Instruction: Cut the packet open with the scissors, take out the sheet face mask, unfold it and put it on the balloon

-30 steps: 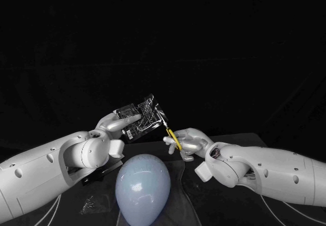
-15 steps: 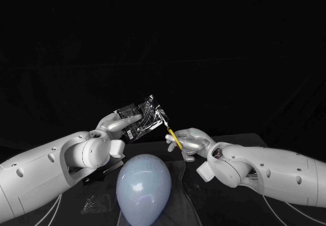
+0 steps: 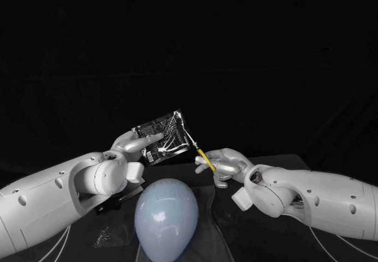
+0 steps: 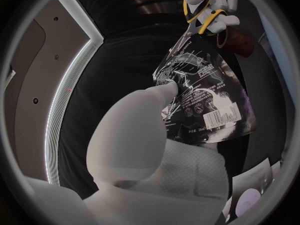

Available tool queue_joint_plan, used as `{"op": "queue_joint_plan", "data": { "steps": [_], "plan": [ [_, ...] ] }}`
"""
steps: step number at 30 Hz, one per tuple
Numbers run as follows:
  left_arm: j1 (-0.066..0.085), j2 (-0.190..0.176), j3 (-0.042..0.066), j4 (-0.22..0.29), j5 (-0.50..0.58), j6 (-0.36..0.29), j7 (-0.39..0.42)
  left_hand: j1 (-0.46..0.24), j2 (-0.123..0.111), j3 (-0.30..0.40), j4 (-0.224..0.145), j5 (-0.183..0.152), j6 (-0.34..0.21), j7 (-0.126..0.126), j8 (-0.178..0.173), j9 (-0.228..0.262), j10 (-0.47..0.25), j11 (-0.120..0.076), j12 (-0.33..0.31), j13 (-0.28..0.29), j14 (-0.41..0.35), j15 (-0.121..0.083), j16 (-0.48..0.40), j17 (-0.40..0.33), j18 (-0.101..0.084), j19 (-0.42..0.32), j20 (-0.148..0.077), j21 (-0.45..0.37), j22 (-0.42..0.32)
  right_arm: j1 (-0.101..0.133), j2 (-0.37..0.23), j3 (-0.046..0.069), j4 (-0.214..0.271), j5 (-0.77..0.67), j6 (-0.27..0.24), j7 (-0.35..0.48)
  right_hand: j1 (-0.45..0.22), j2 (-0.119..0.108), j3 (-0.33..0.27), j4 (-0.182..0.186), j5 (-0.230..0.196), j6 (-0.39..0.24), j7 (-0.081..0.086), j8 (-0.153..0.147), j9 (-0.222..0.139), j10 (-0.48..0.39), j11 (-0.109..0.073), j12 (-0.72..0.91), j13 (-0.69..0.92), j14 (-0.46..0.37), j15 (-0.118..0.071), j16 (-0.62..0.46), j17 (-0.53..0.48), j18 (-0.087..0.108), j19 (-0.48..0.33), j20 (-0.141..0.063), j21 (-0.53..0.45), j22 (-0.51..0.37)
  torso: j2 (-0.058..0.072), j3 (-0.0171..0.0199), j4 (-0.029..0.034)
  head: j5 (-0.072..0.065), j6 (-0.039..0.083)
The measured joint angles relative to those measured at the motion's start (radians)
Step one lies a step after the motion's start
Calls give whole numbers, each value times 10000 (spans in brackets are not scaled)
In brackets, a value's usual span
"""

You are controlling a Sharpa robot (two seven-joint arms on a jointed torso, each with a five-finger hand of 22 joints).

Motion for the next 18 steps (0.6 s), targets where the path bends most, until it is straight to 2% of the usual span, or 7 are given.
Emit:
{"op": "queue_joint_plan", "data": {
  "steps": [18],
  "plan": [
    [0,-7,0,110,-158,69,-6,-45,37,-1,1,-35,20,20,-8,0,0,0,0,0,0,0,0,-2,-11,0,0,0,0,0,380,0,-178,50,-11,19,-29,-27,0,0,-1,-19,19,-49,-20,-43,-15,-50,-90,32,32,-2,-38,-3,-17,13,-77,-6,8,-9,19,-48,48]
  ]
}}
